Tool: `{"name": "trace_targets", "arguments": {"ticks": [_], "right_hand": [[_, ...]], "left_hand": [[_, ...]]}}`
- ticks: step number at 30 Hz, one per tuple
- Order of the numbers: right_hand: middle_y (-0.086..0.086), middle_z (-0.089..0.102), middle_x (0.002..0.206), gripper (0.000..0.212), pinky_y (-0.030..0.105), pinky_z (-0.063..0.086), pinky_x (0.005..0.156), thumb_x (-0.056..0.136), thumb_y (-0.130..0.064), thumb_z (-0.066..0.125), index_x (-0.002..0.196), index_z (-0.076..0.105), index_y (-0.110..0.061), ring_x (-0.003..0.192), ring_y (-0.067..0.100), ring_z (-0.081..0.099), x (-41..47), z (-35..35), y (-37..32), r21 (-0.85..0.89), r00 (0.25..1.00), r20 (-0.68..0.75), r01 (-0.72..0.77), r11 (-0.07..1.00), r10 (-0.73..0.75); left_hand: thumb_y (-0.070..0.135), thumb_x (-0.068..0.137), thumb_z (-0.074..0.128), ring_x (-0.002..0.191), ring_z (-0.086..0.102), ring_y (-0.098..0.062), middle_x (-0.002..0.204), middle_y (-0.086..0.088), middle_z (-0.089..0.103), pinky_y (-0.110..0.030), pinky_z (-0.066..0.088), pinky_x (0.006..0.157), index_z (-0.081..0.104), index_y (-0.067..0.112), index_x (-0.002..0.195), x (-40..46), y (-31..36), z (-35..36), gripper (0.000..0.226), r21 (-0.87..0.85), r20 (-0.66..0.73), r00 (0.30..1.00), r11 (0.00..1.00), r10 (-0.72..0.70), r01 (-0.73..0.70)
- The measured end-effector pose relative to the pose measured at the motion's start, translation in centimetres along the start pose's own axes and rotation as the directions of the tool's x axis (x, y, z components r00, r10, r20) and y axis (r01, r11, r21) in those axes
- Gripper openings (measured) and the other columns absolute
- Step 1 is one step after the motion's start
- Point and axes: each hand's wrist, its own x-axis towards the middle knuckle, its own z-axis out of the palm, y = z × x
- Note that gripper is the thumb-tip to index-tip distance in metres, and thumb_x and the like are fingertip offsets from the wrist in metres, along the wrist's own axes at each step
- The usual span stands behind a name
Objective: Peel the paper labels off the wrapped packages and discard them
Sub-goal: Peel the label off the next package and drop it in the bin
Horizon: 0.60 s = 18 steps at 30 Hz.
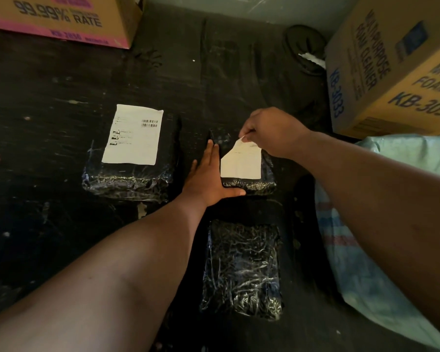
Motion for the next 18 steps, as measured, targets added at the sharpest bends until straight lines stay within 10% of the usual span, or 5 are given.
{"name": "trace_targets", "arguments": {"ticks": [18], "right_hand": [[-0.002, 0.068, 0.108, 0.02, 0.033, 0.05, 0.088, 0.097, -0.024, 0.06, 0.11, 0.074, -0.017, 0.097, 0.016, 0.063, -4.4, -1.6, -1.7, 0.074, 0.996, -0.033, -0.085, 0.994, 0.088]], "left_hand": [[0.075, 0.059, 0.079, 0.154, 0.0, -0.015, 0.165, 0.007, -0.026, -0.042, 0.004, 0.125, -0.01, 0.018, 0.159, -0.3, 0.2, -0.3, 0.146, 0.014, 0.003, 1.0, 1.0, -0.009, 0.009]]}}
